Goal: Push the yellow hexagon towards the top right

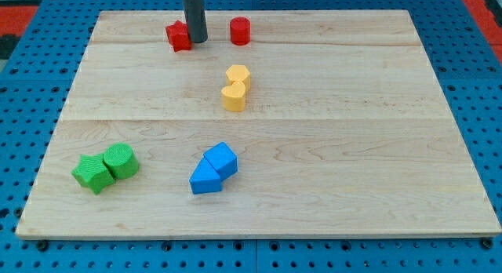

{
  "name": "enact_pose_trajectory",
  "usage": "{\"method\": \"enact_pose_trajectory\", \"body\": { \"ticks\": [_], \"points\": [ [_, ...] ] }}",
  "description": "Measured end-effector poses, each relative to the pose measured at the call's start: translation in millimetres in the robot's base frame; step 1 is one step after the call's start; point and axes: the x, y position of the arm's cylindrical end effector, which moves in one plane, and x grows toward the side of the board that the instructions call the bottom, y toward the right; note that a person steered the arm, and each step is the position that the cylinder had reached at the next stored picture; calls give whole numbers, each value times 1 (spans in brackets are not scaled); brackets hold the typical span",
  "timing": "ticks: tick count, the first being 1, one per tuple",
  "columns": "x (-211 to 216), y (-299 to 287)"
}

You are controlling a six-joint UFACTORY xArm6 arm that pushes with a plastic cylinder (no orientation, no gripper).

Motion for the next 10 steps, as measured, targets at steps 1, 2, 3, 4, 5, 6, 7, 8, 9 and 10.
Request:
{"method": "enact_pose_trajectory", "body": {
  "ticks": [1,2,3,4,5,6,7,8,9,10],
  "points": [
    [18,4],
    [12,-32],
    [-4,-28],
    [34,-4],
    [101,-4],
    [111,39],
    [109,108],
    [92,167],
    [88,176],
    [121,172]
  ]
}}
